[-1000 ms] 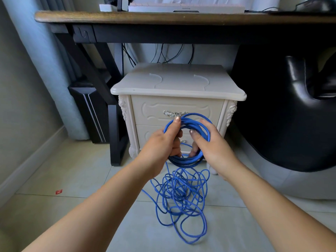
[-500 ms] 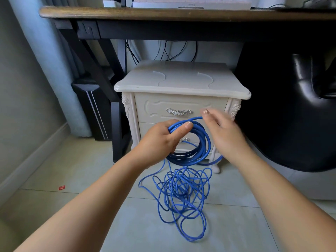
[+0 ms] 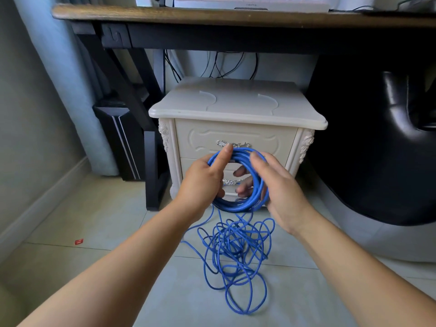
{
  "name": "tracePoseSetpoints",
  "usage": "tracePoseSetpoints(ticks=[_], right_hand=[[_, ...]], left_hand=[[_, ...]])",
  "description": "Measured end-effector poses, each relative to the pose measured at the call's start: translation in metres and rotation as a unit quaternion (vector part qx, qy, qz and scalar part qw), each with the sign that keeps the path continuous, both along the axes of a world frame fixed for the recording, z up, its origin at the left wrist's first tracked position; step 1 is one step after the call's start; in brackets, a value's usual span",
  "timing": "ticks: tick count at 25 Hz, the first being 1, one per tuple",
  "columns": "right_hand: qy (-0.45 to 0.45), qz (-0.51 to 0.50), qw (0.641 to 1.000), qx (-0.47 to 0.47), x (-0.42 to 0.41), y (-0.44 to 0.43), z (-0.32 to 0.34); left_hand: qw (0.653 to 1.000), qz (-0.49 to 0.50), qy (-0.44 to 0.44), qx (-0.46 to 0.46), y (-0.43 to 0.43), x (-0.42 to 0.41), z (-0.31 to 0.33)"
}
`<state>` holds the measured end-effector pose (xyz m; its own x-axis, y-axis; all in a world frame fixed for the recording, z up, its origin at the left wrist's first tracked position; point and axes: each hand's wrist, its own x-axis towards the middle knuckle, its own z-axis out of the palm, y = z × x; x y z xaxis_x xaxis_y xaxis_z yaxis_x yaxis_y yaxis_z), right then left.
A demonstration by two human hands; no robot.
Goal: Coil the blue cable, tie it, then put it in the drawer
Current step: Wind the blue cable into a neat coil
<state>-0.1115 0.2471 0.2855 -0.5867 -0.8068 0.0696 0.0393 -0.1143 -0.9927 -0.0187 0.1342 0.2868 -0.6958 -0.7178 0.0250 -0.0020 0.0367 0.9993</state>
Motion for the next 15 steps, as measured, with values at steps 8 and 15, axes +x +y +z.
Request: tracePoseSetpoints(ticks=[8,15], right_hand=[[0.075,-0.187,0.979,0.004,0.025,-0.013,-0.02],[0.084,-0.166,0.982,0.02,0.011,-0.012,-0.014]], left_hand=[[0.98,0.075,0.108,0.147,0.017,-0.008,0.007],[0.983,-0.006,0.109,0.149,0.016,-0.005,0.001]])
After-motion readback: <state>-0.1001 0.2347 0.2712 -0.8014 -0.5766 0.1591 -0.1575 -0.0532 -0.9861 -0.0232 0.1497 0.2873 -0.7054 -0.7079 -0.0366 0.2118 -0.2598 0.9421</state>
